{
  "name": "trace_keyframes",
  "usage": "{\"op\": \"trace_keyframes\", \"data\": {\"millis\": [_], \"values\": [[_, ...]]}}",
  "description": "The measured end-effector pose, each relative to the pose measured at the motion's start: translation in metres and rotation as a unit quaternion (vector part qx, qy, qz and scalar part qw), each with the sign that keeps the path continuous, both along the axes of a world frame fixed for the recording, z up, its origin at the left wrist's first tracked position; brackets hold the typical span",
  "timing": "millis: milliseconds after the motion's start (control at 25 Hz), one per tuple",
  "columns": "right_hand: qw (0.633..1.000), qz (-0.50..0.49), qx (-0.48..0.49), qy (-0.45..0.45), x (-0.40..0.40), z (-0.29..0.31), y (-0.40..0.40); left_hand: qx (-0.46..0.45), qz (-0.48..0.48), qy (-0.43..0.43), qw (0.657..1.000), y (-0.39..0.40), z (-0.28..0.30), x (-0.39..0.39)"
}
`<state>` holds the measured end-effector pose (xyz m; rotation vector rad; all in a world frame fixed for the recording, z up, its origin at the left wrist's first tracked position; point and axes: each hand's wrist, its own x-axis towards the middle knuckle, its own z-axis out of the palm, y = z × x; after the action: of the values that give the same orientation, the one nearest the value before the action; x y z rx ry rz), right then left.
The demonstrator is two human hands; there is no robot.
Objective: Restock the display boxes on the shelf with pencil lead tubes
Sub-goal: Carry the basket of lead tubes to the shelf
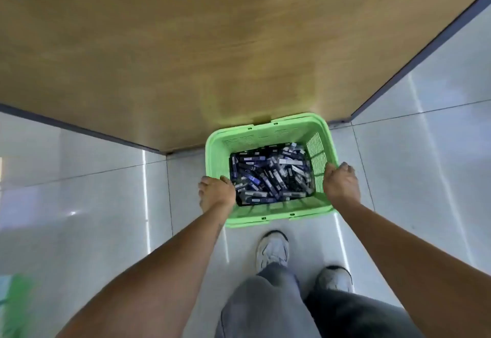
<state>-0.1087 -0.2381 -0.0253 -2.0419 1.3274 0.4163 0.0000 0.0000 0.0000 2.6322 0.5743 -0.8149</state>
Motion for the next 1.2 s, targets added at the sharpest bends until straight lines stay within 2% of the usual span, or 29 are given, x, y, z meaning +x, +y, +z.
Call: {"op": "trace_keyframes", "data": {"millis": [160,280,480,640,760,920,1040,1200], "values": [[1.0,-0.024,-0.007,-0.013,0.016,-0.043,-0.002,0.014,0.017,0.006,1.0,0.007,-0.05,0.021],[0.997,-0.02,-0.07,-0.029,0.017,-0.067,-0.011,0.011,0.002,-0.015,1.0,0.016,-0.077,0.032],[0.993,0.03,-0.113,-0.022,0.003,-0.064,-0.027,0.038,-0.06,-0.053,0.996,0.023,-0.063,0.022],[0.993,0.008,-0.117,-0.021,-0.028,-0.005,-0.037,0.031,-0.098,-0.128,0.986,0.017,0.003,-0.001],[0.996,-0.024,-0.088,-0.008,-0.062,0.061,-0.045,-0.024,-0.075,-0.164,0.983,0.008,0.071,-0.018],[0.991,-0.095,-0.091,-0.022,-0.114,0.176,-0.058,-0.076,-0.082,-0.177,0.978,-0.021,0.188,-0.045],[0.982,-0.15,-0.11,-0.037,-0.152,0.263,-0.073,-0.104,-0.134,-0.196,0.966,-0.052,0.272,-0.06],[0.962,-0.22,-0.151,-0.057,-0.192,0.357,-0.105,-0.123,-0.217,-0.214,0.945,-0.105,0.355,-0.069]]}}
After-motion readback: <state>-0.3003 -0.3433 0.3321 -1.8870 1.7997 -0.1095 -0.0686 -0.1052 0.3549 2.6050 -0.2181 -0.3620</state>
